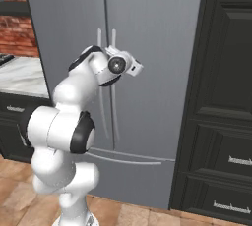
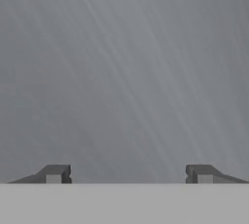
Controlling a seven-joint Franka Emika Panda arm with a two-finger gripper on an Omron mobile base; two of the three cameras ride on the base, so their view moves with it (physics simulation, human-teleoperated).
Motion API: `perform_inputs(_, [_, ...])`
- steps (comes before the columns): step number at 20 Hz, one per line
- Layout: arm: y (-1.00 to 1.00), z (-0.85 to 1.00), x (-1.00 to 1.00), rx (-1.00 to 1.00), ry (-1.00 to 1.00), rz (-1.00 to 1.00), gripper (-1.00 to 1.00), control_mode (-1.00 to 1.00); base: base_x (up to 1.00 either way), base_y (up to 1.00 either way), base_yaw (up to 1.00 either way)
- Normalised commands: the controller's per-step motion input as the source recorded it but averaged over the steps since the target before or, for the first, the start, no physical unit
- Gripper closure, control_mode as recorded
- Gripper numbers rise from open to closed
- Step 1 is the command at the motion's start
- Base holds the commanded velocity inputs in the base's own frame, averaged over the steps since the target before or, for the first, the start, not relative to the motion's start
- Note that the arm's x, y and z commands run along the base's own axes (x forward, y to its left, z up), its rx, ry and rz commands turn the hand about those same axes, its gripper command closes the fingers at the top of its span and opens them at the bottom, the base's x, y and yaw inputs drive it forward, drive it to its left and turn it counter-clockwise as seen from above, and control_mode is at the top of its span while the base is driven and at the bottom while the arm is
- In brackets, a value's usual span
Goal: Place the orange in the correct fridge rack based on whether it is a fruit or vegetable. Finally, close the fridge door.
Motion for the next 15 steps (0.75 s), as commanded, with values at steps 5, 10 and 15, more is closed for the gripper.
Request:
perform_inputs(5, [0.02, 0.36, 0.58, 0.17, -0.03, -0.20, -1.00, -1.00, 0.00, 0.00, 0.00])
perform_inputs(10, [0.00, 0.05, 0.48, 0.04, 0.00, -0.08, -1.00, -1.00, 0.00, 0.00, 0.00])
perform_inputs(15, [0.00, 0.00, 0.01, 0.00, 0.00, 0.00, -1.00, -1.00, 0.00, 0.00, 0.00])
